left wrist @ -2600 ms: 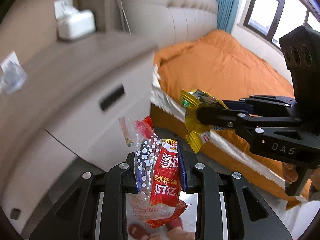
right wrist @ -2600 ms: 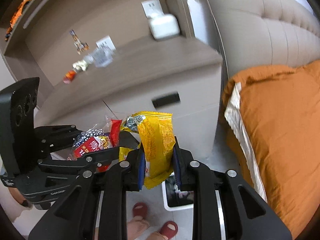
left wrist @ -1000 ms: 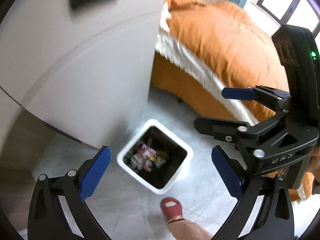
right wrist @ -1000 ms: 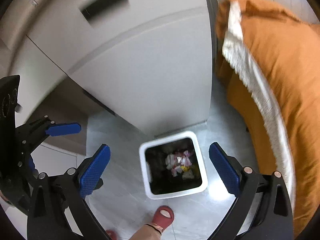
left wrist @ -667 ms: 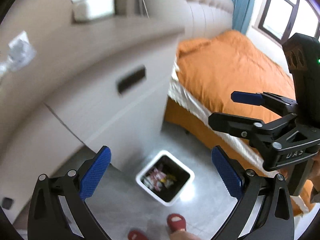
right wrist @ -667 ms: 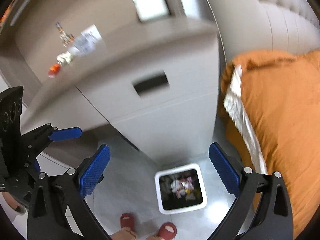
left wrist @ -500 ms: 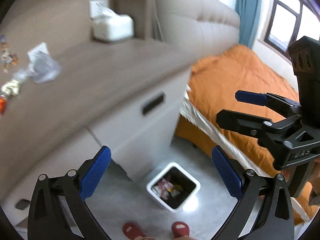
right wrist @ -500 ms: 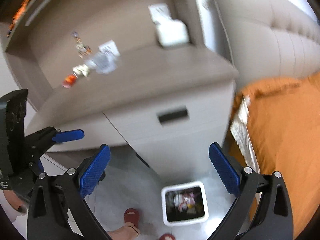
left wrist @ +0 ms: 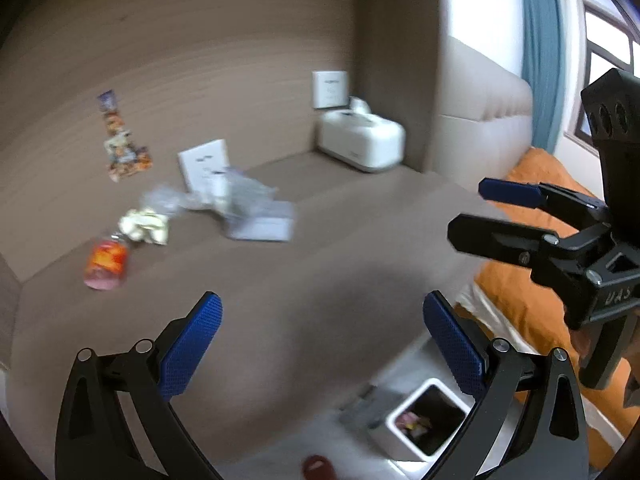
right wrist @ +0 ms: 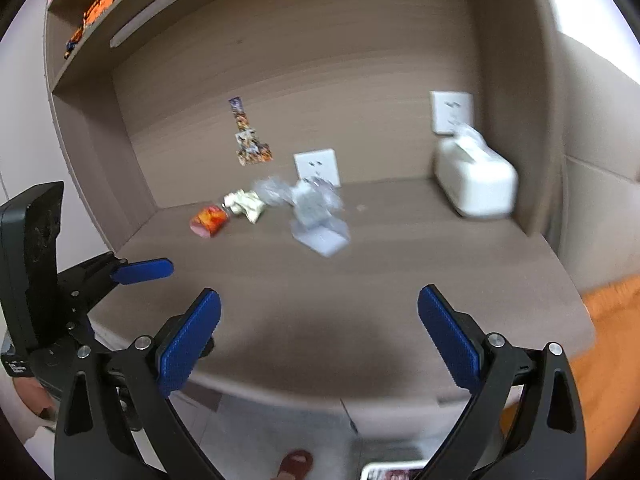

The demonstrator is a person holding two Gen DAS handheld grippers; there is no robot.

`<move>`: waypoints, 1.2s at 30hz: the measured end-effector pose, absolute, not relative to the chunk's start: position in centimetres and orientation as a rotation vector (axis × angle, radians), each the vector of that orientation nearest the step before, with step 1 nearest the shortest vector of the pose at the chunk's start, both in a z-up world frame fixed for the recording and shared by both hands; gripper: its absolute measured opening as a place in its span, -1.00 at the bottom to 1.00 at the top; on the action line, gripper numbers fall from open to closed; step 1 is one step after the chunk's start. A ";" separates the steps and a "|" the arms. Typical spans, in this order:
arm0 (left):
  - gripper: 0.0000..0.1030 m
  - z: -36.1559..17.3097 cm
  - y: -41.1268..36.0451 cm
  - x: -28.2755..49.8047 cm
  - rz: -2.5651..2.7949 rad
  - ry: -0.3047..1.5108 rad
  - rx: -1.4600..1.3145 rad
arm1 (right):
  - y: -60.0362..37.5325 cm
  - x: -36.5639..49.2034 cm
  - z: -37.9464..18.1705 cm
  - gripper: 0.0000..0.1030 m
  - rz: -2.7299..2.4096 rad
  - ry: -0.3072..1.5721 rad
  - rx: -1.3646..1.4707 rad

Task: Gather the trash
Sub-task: 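Raise both grippers back toward the desk, then grasp the orange cup with the left gripper while the right grasps the grey sock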

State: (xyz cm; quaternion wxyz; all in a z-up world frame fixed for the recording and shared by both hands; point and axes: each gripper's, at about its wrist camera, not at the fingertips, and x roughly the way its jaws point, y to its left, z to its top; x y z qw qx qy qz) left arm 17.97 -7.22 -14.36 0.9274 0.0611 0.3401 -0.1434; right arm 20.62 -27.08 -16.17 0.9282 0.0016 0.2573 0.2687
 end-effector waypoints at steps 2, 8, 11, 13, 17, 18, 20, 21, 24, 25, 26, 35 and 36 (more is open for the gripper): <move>0.91 -14.0 -4.9 19.4 -0.283 0.694 0.125 | -24.9 22.2 -15.5 0.91 0.555 0.526 0.006; 0.91 -13.6 2.5 23.7 -0.185 0.674 0.118 | -19.1 27.2 -15.4 0.91 0.544 0.539 -0.017; 0.91 -14.6 5.8 26.0 -0.150 0.691 0.102 | -17.0 29.4 -16.2 0.91 0.521 0.550 -0.026; 0.91 -15.6 7.9 27.4 -0.130 0.699 0.097 | -16.0 31.0 -16.9 0.91 0.520 0.567 -0.019; 0.91 -18.1 11.2 29.2 -0.145 0.752 0.049 | -14.2 33.6 -18.5 0.91 0.489 0.596 -0.030; 0.91 -18.6 11.9 29.4 -0.176 0.761 0.008 | -13.9 34.1 -18.9 0.91 0.484 0.602 -0.032; 0.91 -19.5 12.4 29.7 -0.211 0.778 -0.036 | -13.2 35.2 -19.6 0.91 0.467 0.617 -0.041; 0.91 -19.9 12.5 30.0 -0.222 0.782 -0.046 | -13.0 35.4 -19.8 0.91 0.461 0.620 -0.046; 0.91 -21.1 12.2 31.4 -0.215 0.794 -0.036 | -12.5 36.4 -20.4 0.91 0.446 0.638 -0.059; 0.91 -21.5 12.3 31.9 -0.214 0.796 -0.042 | -12.3 36.7 -20.6 0.91 0.441 0.642 -0.064; 0.91 -21.7 12.4 32.3 -0.217 0.796 -0.053 | -12.1 36.9 -20.8 0.91 0.438 0.646 -0.068; 0.91 -22.8 13.8 36.1 -0.189 0.820 -0.107 | -11.3 39.0 -22.2 0.82 0.403 0.681 -0.092; 0.91 -22.8 14.0 36.6 -0.190 0.820 -0.122 | -11.2 39.3 -22.3 0.81 0.395 0.682 -0.094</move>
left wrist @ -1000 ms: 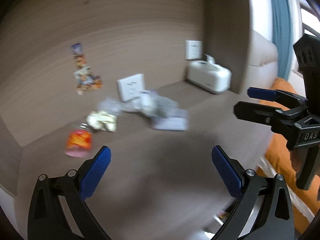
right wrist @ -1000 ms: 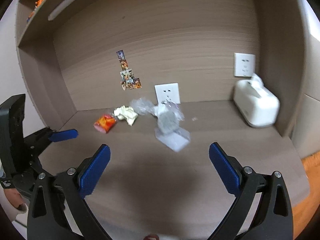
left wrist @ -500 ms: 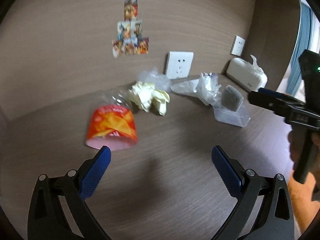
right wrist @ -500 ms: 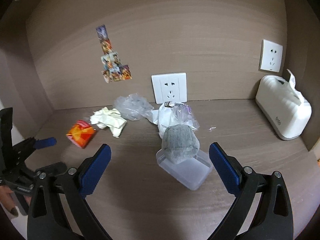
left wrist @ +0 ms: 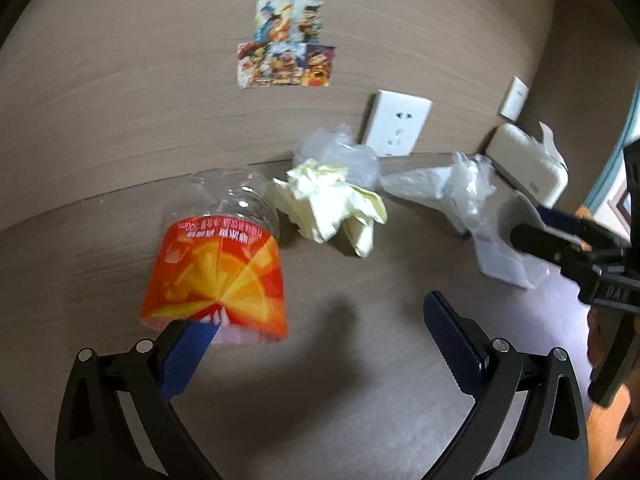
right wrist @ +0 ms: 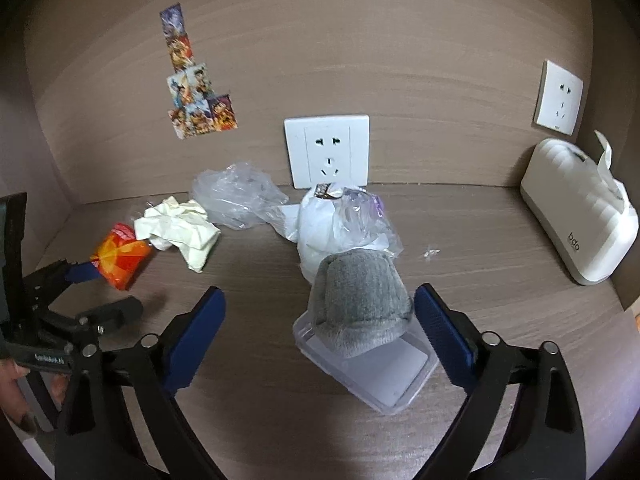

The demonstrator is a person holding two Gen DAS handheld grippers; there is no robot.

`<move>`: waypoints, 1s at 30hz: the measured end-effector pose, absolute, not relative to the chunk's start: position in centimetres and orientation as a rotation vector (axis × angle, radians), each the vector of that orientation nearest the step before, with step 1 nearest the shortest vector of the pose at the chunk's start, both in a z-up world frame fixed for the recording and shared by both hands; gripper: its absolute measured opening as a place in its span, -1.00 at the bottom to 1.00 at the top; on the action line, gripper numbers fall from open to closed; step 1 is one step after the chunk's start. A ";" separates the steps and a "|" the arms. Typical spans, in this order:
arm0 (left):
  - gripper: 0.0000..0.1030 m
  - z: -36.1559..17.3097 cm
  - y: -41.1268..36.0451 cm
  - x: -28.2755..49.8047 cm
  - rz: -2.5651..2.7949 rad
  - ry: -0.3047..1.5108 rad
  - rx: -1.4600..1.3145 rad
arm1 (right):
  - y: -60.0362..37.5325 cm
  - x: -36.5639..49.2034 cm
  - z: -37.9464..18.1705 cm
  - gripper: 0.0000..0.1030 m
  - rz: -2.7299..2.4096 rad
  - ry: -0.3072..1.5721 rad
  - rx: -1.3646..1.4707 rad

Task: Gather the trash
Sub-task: 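Grasp the orange cup with the left gripper while the right grasps the grey sock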

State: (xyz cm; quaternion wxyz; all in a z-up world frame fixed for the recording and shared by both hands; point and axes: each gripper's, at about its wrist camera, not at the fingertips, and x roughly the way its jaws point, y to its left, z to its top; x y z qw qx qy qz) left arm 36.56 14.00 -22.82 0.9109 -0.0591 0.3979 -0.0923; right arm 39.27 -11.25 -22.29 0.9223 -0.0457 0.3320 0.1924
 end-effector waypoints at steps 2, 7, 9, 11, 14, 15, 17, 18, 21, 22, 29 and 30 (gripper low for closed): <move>0.90 -22.9 14.2 37.3 -0.172 0.823 -0.121 | -11.2 39.7 -22.5 0.77 0.384 0.692 -0.101; 0.54 -23.3 14.6 39.3 -0.152 0.835 -0.112 | -11.5 40.9 -22.7 0.37 0.374 0.717 -0.097; 0.18 -23.5 14.7 39.9 -0.149 0.846 -0.115 | -11.7 41.3 -22.9 -0.03 0.373 0.731 -0.089; -0.66 -23.7 14.6 40.2 -0.157 0.856 -0.112 | -12.0 41.5 -22.9 -0.14 0.389 0.736 -0.063; -0.88 -23.4 14.3 39.8 -0.156 0.836 -0.086 | -12.4 41.4 -22.4 -0.33 0.393 0.720 -0.040; -0.89 -23.0 14.1 39.4 -0.154 0.819 -0.072 | -12.5 41.3 -22.2 -0.35 0.393 0.715 -0.035; -0.93 -22.5 14.0 38.9 -0.152 0.801 -0.066 | -12.7 41.1 -21.7 -0.36 0.402 0.710 -0.019; -0.94 -22.1 14.0 38.6 -0.153 0.792 -0.063 | -12.8 40.8 -21.3 -0.36 0.407 0.699 -0.012; -0.96 -20.9 13.9 37.8 -0.147 0.774 -0.047 | -13.0 39.9 -20.2 -0.36 0.425 0.679 0.003; -0.97 -20.4 13.9 37.4 -0.145 0.767 -0.048 | -13.0 39.6 -19.8 -0.36 0.431 0.669 0.006; -0.97 -16.7 12.9 34.8 -0.150 0.699 -0.019 | -13.4 37.3 -17.4 -0.36 0.474 0.618 0.010; -0.97 -16.0 12.6 34.4 -0.154 0.691 -0.015 | -13.5 37.1 -17.1 -0.36 0.479 0.612 0.014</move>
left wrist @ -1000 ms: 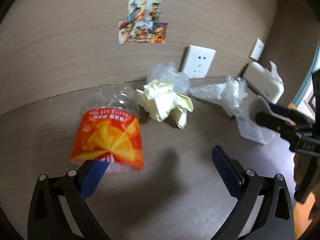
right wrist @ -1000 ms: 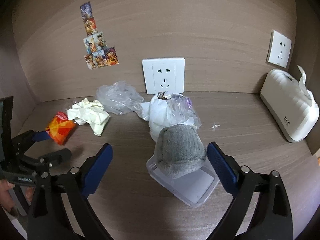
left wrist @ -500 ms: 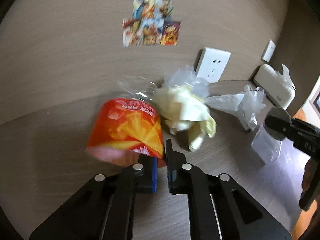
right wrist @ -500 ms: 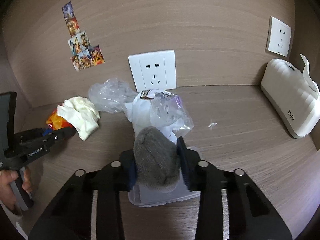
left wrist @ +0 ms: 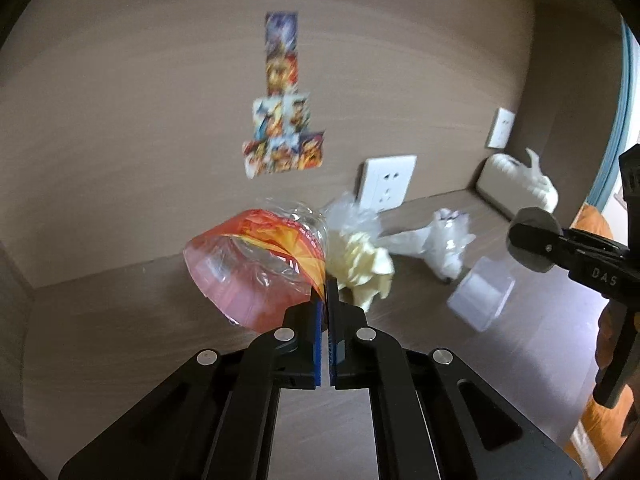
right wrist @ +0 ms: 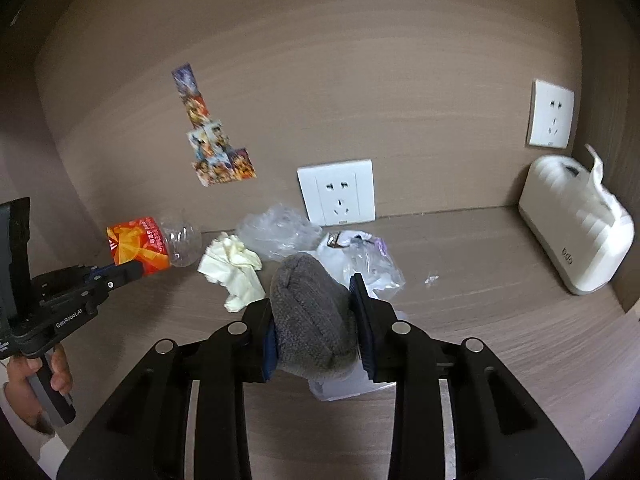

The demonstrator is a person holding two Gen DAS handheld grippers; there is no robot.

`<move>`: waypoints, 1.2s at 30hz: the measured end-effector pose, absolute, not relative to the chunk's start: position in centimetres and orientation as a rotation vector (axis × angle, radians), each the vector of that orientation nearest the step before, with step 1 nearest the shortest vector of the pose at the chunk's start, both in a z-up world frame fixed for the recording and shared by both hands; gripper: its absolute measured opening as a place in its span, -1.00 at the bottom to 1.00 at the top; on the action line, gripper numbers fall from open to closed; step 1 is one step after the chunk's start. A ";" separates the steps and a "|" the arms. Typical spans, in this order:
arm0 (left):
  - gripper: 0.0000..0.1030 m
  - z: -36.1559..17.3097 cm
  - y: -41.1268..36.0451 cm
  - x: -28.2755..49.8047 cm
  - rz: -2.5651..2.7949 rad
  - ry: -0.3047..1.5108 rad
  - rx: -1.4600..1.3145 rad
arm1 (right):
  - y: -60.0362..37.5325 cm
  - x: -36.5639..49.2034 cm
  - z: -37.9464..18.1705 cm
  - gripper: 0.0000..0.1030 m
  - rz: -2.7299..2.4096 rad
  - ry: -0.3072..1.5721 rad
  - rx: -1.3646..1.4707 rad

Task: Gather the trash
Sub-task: 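Grasp the orange cup with the left gripper while the right grasps the grey sock, then carry the orange cup and grey sock in both grippers down to the bin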

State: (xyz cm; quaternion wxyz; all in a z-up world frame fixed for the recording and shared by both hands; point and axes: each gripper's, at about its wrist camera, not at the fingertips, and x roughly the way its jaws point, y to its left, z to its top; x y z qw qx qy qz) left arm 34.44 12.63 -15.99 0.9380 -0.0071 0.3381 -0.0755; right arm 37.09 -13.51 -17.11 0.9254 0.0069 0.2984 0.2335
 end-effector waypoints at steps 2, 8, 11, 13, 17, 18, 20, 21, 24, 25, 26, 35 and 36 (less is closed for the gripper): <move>-0.97 -14.8 12.1 33.5 -0.165 0.672 -0.006 | -14.1 36.0 -16.2 -0.36 0.480 0.589 0.019; -0.97 -11.8 8.5 29.7 -0.212 0.630 0.045 | -16.7 32.0 -14.1 -0.36 0.486 0.539 0.020; -0.97 -10.9 5.4 27.3 -0.245 0.618 0.059 | -18.6 29.5 -13.5 -0.36 0.491 0.522 0.023; -0.97 -10.6 3.4 25.8 -0.268 0.617 0.064 | -20.3 27.5 -13.0 -0.36 0.492 0.514 0.027; -0.97 -10.1 -1.5 21.9 -0.321 0.608 0.078 | -24.3 23.0 -12.7 -0.36 0.489 0.508 0.036; -0.97 -10.2 -3.2 20.7 -0.341 0.611 0.075 | -25.1 22.1 -12.8 -0.36 0.485 0.509 0.038; -0.97 -10.5 -5.7 19.1 -0.371 0.620 0.077 | -27.6 19.5 -13.0 -0.36 0.476 0.514 0.044; -0.97 -10.6 -7.5 17.7 -0.387 0.619 0.083 | -28.9 18.2 -13.2 -0.36 0.469 0.517 0.046; -0.97 -11.3 -11.8 14.5 -0.429 0.632 0.097 | -32.2 15.0 -13.5 -0.36 0.448 0.522 0.051; -0.97 -11.7 -13.3 13.4 -0.446 0.643 0.099 | -33.8 13.6 -13.8 -0.36 0.435 0.531 0.055; -0.97 -12.0 -14.4 12.3 -0.459 0.651 0.098 | -34.8 12.8 -14.0 -0.36 0.428 0.537 0.059; -0.97 -17.1 -24.1 5.0 -0.523 0.772 0.118 | -43.1 5.7 -18.2 -0.35 0.381 0.630 0.087; -0.97 -17.9 -25.1 4.2 -0.530 0.797 0.127 | -43.8 5.3 -19.1 -0.35 0.377 0.654 0.096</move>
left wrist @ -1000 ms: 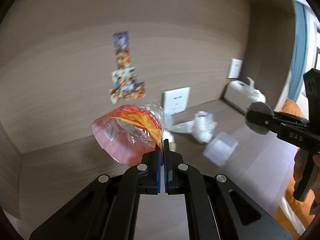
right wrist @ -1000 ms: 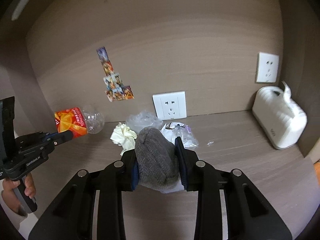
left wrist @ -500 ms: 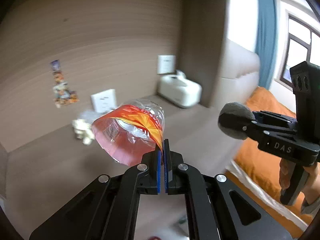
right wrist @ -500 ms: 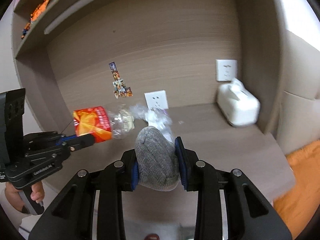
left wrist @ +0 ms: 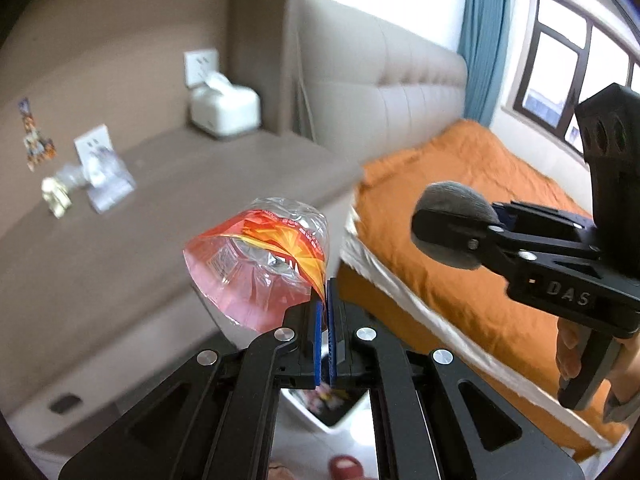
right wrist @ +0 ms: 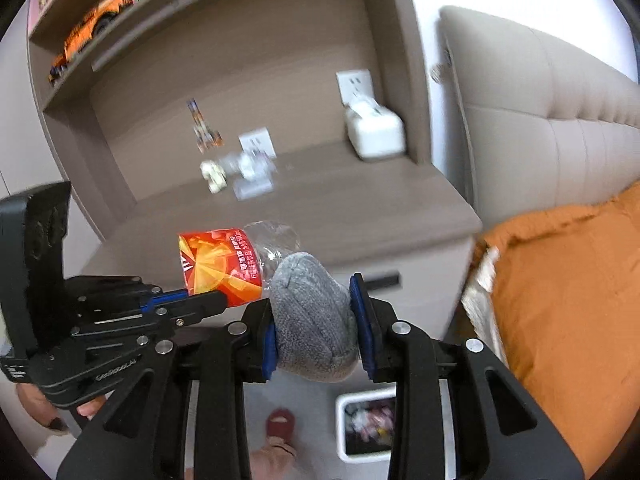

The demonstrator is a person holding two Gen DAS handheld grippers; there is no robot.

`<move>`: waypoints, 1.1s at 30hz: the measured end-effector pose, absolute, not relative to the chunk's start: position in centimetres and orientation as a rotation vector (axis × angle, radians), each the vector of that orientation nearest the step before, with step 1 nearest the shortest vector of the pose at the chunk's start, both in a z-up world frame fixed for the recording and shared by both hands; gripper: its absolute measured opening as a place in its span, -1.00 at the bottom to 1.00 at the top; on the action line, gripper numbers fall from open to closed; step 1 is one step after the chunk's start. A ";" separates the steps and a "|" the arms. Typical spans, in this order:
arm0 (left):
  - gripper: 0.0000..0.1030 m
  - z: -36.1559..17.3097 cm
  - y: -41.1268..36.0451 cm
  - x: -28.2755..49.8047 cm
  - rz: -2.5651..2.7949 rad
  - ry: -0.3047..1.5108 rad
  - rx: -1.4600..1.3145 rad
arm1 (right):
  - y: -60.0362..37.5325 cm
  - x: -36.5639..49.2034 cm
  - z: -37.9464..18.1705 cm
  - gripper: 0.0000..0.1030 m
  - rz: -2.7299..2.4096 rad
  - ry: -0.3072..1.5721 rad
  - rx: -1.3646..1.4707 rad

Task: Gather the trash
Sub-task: 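Carry the orange cup and grey sock in both grippers down to the bin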

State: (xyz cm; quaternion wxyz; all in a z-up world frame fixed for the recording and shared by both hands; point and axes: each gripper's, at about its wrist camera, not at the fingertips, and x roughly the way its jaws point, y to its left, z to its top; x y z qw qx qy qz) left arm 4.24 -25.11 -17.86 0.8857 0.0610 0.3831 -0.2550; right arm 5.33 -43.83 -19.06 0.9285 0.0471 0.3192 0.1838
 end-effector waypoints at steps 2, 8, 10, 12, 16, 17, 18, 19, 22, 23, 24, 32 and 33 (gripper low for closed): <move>-0.97 -19.0 -26.4 3.3 -0.545 0.827 0.134 | -44.7 5.1 -20.4 -0.35 0.380 0.684 0.126; -0.97 -23.4 -29.9 2.1 -0.564 0.946 0.175 | -47.0 4.9 -25.5 -0.35 0.353 0.738 0.187; -0.97 -25.3 -30.7 2.3 -0.576 0.978 0.175 | -47.6 5.4 -27.3 -0.35 0.340 0.755 0.174; -0.97 -27.5 -31.3 2.6 -0.587 1.010 0.172 | -48.0 6.0 -29.2 -0.35 0.339 0.766 0.169; -0.97 -32.6 -32.0 3.8 -0.592 1.079 0.149 | -48.6 7.7 -34.6 -0.35 0.355 0.807 0.195; -0.97 -33.9 -32.0 4.1 -0.590 1.093 0.142 | -48.6 8.1 -36.1 -0.35 0.360 0.820 0.200; -0.97 -35.8 -32.1 4.4 -0.592 1.113 0.136 | -48.6 8.4 -37.5 -0.35 0.358 0.828 0.203; -0.97 -37.3 -32.1 4.5 -0.590 1.127 0.137 | -48.5 8.7 -39.4 -0.35 0.358 0.842 0.209; -0.97 -42.4 -32.1 5.2 -0.595 1.168 0.145 | -48.0 9.7 -44.5 -0.35 0.357 0.887 0.218; -0.97 -44.0 -32.1 5.4 -0.595 1.181 0.150 | -47.7 10.0 -46.6 -0.35 0.358 0.909 0.223; -0.96 -46.1 -32.0 5.4 -0.603 1.196 0.153 | -47.5 10.2 -47.7 -0.35 0.360 0.920 0.225; 0.82 -57.1 -32.3 6.4 -0.631 1.282 0.192 | -46.1 12.2 -57.6 0.91 0.341 0.974 0.177; 0.89 -58.1 -32.2 6.6 -0.636 1.274 0.188 | -45.9 12.5 -58.5 0.91 0.348 0.992 0.170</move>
